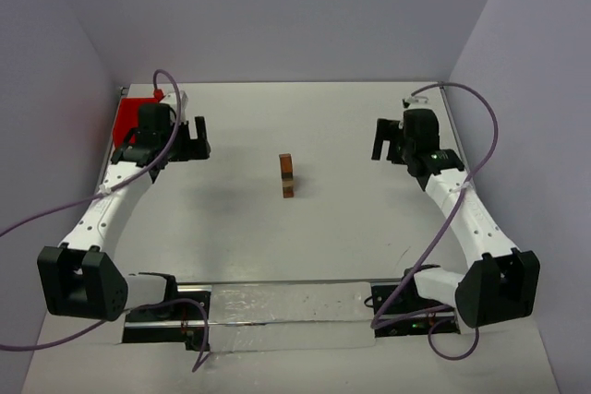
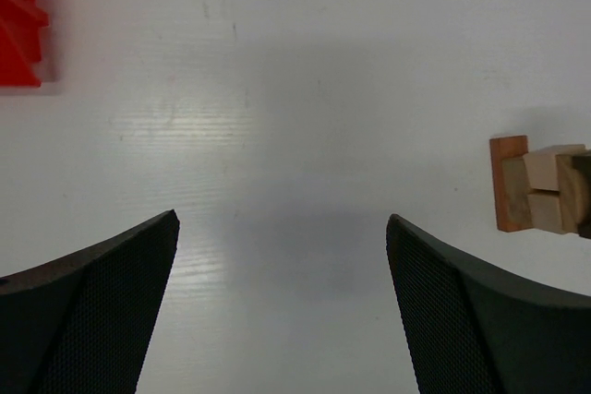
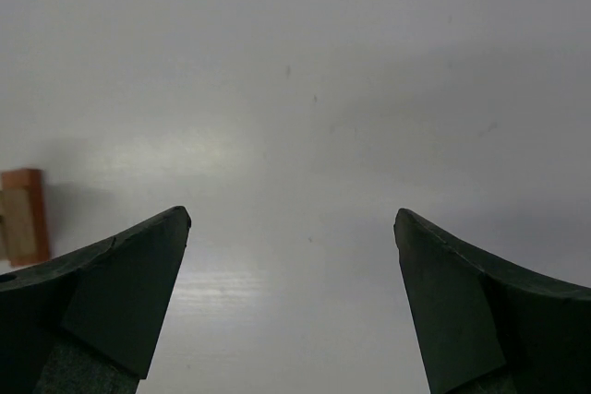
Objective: Build the wood block tower
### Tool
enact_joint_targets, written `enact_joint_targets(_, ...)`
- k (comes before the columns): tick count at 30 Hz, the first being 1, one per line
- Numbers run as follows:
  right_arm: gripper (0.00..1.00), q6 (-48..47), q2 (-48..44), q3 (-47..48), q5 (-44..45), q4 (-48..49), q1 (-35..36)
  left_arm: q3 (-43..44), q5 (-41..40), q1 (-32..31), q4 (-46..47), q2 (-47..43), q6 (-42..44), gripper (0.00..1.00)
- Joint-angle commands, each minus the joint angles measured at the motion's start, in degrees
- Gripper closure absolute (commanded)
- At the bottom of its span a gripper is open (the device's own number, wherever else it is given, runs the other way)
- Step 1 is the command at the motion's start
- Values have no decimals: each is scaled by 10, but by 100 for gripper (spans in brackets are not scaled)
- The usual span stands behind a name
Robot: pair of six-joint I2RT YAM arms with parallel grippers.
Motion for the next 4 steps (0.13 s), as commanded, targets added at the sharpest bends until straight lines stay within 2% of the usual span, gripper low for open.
enact_joint_targets(1, 0, -10, -47, -36, -5, 0, -25, -27, -10, 38, 41, -50, -10, 1)
enact_joint_targets(4, 0, -1, -62, -48, -3, 5, -39, -43, -10, 51, 45, -82, -8, 1)
